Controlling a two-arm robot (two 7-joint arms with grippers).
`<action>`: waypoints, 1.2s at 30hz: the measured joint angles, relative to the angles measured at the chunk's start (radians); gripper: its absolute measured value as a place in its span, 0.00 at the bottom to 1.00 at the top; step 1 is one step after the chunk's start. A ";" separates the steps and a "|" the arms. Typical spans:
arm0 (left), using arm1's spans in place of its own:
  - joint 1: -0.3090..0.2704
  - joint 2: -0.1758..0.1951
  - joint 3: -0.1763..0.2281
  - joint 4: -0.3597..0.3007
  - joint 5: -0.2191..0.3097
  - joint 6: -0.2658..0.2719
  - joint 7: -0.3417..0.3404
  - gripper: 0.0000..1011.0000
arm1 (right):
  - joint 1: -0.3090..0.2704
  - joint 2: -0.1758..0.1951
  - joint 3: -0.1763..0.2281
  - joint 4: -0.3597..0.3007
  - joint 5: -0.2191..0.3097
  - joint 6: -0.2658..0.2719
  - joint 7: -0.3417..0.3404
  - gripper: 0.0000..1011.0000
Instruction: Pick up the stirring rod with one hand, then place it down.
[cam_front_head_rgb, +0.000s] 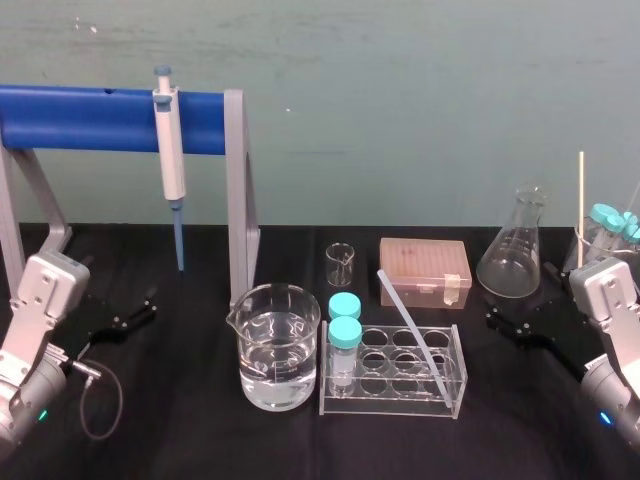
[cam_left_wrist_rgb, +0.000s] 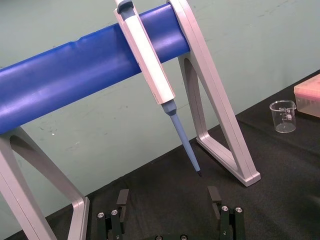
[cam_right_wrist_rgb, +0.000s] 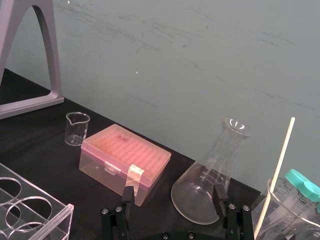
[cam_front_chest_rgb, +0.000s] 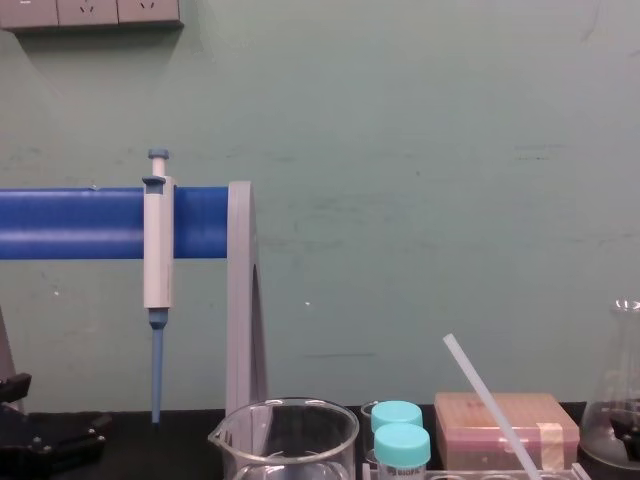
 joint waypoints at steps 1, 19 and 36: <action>0.000 0.000 0.000 0.000 0.000 0.000 0.000 0.99 | 0.000 0.000 0.000 0.000 0.000 0.000 0.000 0.99; 0.000 0.000 0.000 0.000 0.000 0.000 0.000 0.99 | -0.137 0.071 0.090 -0.183 0.090 0.061 0.081 0.99; 0.000 0.000 0.000 0.000 0.000 0.000 0.000 0.99 | -0.195 0.135 0.110 -0.324 0.217 0.088 0.356 0.99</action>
